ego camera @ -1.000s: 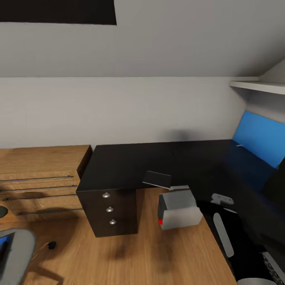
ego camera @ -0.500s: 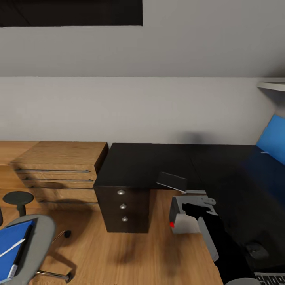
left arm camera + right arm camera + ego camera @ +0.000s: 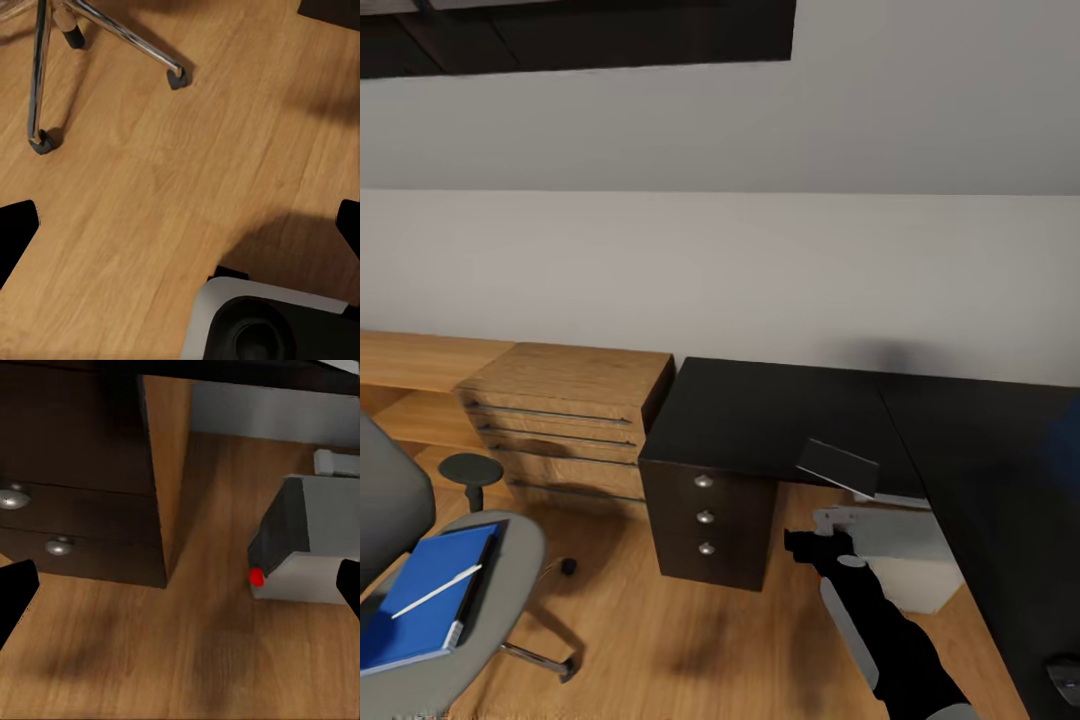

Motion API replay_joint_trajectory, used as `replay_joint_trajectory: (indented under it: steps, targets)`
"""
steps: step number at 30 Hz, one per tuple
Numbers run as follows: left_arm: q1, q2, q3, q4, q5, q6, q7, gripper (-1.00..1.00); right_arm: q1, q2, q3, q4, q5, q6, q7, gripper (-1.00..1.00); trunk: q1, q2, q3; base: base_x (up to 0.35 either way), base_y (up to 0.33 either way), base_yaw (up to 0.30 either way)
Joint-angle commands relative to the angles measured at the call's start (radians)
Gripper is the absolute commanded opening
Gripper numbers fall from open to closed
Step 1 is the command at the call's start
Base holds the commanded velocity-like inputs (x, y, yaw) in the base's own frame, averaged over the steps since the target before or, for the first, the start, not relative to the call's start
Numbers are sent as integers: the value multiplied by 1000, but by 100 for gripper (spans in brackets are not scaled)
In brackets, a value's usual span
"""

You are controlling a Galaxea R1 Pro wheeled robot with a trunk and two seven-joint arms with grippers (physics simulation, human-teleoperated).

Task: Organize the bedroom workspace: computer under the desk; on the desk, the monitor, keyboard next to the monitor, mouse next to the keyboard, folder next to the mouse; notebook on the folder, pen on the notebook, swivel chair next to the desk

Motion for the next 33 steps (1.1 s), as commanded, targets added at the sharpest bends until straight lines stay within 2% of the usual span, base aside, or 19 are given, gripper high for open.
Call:
replay_joint_trajectory:
  steps: [1,4,12,17,18,22,26,33]
  targets:
    - [1,0,8,-5,3,0,-10,100,-1,2,7,6,-11,-5,-10,100,0,-1,-1,0,0,273]
    - [1,0,8,-11,4,0,-10,100,-1,10,16,28,-12,-33,-9,100,0,-1,-3,0,0,274]
    - [1,-5,8,-19,3,0,-14,100,-1,42,26,181,-12,-184,-8,100,0,-1,-7,0,0,274]
    - [1,-7,8,-47,3,4,-13,100,-1,71,28,338,-8,-324,-7,100,0,-1,-11,0,0,272]
    - [1,-8,8,-74,4,9,-12,100,-1,79,29,402,-6,-388,-8,100,0,-1,-12,0,0,267]
    - [1,-9,8,-136,4,43,-10,100,-1,89,30,515,-3,-507,-8,100,0,-1,-15,0,0,264]
    - [1,-10,8,-205,4,148,5,100,-1,95,28,608,-2,-599,-8,100,0,-1,-18,0,0,261]
    - [1,-24,7,-346,3,444,47,100,-1,97,24,758,-4,-728,-8,100,0,-1,-24,0,0,260]
